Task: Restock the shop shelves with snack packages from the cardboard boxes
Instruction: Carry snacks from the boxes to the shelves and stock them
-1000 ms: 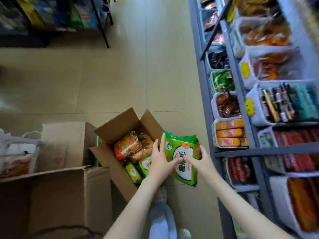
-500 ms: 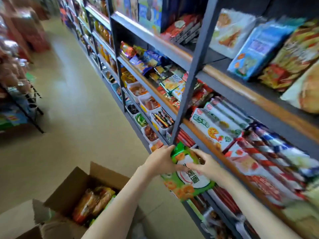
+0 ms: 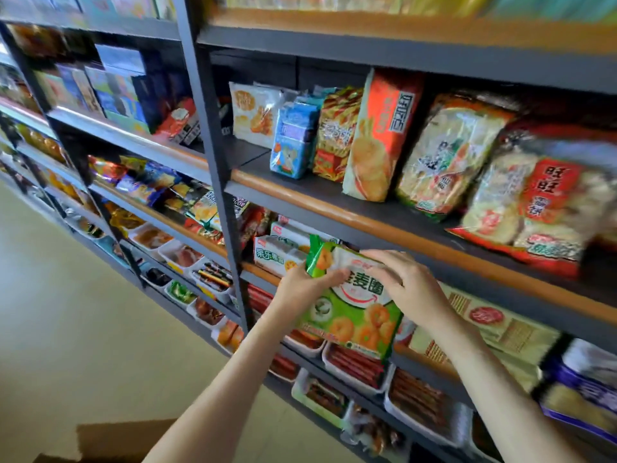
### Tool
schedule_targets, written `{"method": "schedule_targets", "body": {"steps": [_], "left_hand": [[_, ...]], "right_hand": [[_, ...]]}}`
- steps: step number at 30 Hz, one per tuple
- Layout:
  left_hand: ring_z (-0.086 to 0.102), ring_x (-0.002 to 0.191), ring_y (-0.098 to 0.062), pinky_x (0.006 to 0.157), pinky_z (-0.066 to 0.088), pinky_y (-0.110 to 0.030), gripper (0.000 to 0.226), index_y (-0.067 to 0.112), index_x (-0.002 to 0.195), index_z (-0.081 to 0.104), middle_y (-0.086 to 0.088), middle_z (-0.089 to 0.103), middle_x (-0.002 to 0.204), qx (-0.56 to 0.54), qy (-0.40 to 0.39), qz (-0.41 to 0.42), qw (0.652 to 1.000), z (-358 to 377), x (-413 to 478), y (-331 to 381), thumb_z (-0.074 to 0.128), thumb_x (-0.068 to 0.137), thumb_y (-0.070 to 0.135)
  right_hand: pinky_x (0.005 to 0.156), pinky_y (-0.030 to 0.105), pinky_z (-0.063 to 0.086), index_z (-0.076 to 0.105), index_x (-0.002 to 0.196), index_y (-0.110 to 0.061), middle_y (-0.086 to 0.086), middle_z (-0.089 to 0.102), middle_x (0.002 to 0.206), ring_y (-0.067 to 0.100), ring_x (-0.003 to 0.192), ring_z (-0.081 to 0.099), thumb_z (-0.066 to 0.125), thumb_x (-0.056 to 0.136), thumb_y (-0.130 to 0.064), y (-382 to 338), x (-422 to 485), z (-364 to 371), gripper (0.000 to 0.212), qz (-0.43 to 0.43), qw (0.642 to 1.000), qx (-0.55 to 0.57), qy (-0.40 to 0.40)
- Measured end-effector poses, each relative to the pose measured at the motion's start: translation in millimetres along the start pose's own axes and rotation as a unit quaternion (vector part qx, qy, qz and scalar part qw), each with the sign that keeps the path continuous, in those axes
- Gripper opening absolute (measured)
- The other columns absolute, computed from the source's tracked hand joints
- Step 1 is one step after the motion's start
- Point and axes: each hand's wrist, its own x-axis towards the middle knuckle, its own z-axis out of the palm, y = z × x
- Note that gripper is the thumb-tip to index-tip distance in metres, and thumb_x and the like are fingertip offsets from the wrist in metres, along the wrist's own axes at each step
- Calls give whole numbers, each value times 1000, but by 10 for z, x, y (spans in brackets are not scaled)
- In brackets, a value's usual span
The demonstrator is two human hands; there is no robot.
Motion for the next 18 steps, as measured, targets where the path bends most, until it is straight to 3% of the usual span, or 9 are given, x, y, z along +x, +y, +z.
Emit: {"method": "schedule_targets", "body": {"steps": [1,3,5,7,10,12,16,18], "left_hand": [[71,74,-5,72,58,-26,21,24,88,69,10,75,79,-13,-5,5,1000,11,1,73,78,76,39],[73,81,-18,82,58,-39,28,14,98,69,0,76,87,-47,-28,12,998,29,-27,192,77,78,32],[73,85,-26,83,58,-44,34,8,105,67,-8,75,93,-85,-41,13,995,49,-31,268,76,80,30],[72,86,-29,82,58,-43,32,7,103,67,-11,75,94,-131,-46,2,990,75,-8,339,73,82,30],[72,87,-29,81,58,-41,31,7,104,67,-12,74,96,-165,-73,12,984,168,26,474,70,84,30],[72,88,-29,80,58,-41,32,8,107,66,-11,74,97,-164,-102,32,981,294,49,548,69,85,31],[71,92,-26,87,55,-46,44,20,111,62,-5,74,101,-133,-157,69,976,642,92,699,71,77,44],[72,88,-22,83,57,-41,34,23,109,59,-2,75,98,-111,-197,79,971,802,116,753,69,81,41]], "right_hand": [[84,0,32,61,125,-27,-20,53,113,-7,108,46,52,97,-25,-5,18,-49,29,-5,1000,-3,14],[89,8,37,65,118,-23,-16,55,112,-8,106,45,56,95,-21,-28,34,-131,24,-23,998,-1,64],[97,16,35,63,116,-20,-14,53,117,-8,112,42,60,92,-18,-44,1,-185,25,-28,989,7,146],[101,11,29,53,126,-25,-19,46,125,-8,120,38,63,90,-21,-54,-80,-226,38,11,975,62,212],[95,10,39,43,130,-33,-25,49,126,-10,119,45,65,83,-35,-106,-229,-366,51,87,945,240,204],[86,19,46,51,120,-37,-21,64,115,-2,109,59,65,82,-40,-109,-311,-478,40,97,926,322,172],[83,25,50,61,108,-40,-19,70,106,4,100,66,62,79,-44,-65,-502,-694,29,141,897,343,241],[87,32,51,63,106,-42,-14,71,108,9,103,66,66,80,-43,-14,-617,-798,26,158,885,337,280]]}}
